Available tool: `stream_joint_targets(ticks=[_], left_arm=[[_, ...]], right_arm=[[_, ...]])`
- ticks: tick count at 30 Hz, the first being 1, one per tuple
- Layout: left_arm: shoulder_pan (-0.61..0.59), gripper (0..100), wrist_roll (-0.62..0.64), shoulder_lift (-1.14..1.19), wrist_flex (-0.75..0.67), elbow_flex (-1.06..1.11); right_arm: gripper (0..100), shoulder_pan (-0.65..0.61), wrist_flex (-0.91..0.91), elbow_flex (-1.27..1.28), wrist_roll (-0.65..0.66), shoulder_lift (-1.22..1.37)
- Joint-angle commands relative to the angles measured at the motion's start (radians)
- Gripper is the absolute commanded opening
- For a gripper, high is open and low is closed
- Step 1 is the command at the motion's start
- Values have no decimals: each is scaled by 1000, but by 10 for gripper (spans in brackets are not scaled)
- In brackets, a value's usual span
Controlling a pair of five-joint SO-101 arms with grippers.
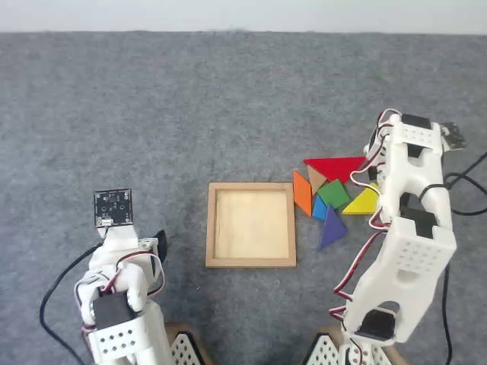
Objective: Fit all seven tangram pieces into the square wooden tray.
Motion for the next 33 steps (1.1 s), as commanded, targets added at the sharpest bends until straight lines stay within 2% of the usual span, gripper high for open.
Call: stream_joint_targets(ticks=[1,8,14,25,30,33], left_arm=[[-5,245,9,-15,5,-8],[-5,245,9,-15,5,-8],[-5,245,9,-15,5,-8],[-5,245,9,-15,5,-8],[-5,245,9,-15,5,-8],[-5,245,9,-15,5,-8]], right_arm=[[380,13,-18,-63,-12,-51],[372,4,-16,-31,-6,-50],[286,4,-35,0,-6,-50],[284,-1,-36,14,-5,-71],[285,-50,-31,-31,74,-77],[285,-97,-31,-25,78,-61]])
